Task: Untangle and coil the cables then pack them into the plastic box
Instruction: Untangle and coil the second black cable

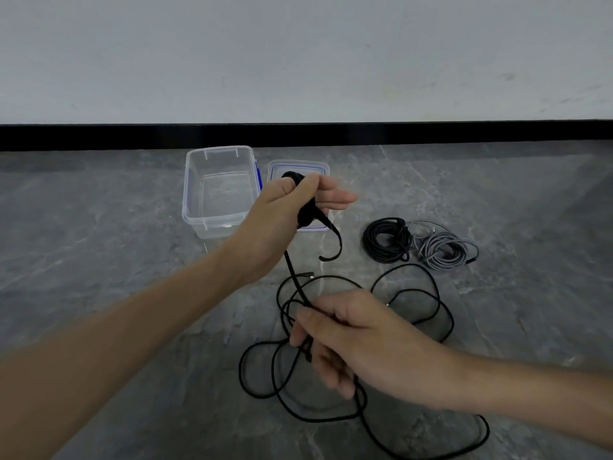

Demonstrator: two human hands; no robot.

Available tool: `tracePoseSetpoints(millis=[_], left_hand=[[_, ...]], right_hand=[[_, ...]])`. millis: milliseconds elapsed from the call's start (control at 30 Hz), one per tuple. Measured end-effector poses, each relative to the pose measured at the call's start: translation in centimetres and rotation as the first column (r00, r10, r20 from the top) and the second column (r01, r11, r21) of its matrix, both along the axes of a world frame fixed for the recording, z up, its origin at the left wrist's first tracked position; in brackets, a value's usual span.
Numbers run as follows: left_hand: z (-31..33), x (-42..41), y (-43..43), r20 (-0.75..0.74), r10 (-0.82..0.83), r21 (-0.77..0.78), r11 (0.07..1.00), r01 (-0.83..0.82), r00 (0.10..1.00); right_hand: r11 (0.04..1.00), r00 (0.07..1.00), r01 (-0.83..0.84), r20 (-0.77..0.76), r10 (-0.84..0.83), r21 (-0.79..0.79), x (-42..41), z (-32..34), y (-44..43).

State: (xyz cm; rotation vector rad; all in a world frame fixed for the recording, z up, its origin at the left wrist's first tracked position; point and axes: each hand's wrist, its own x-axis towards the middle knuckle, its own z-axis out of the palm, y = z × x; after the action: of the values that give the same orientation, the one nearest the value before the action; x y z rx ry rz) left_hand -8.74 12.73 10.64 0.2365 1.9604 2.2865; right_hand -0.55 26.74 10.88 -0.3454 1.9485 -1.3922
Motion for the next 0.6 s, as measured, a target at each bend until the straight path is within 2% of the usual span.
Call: tracePoseSetpoints(millis=[133,233,300,467,600], left_hand=[[-1.0,0.7,-0.3,0.003,-0.075,-0.155,0.985,0.075,0.997],[-1.4,1.1,-0.5,0.047,-0.129,-0.193,0.972,0.136,0.991],[-1.4,1.1,-0.6,0.055,-0.181,-0.213,0.959,0.189,0.982],[-0.5,1.5,-0.2,0.066,-0.261,-0.206,0.941,0.269,0.963],[0.1,1.3,-0.6,0.067,-0.349,-0.175,0.918,0.356,0.935]], right_hand=[[0.995,0.982,0.047,-0.189,-0.030,0.084,-1.6,2.0,0.4],[0.986,0.933,0.068,-0.359,-0.009,0.154,-3.2,3.7,1.3],[0.982,0.909,0.081,-0.416,-0.003,0.171,-4.1,4.3,1.8],[0.971,0.894,0.040,-0.442,0.071,0.236,-5.7,6.0,2.7],[0.974,0.924,-0.026,-0.367,0.109,0.225,-6.8,7.3,3.8]])
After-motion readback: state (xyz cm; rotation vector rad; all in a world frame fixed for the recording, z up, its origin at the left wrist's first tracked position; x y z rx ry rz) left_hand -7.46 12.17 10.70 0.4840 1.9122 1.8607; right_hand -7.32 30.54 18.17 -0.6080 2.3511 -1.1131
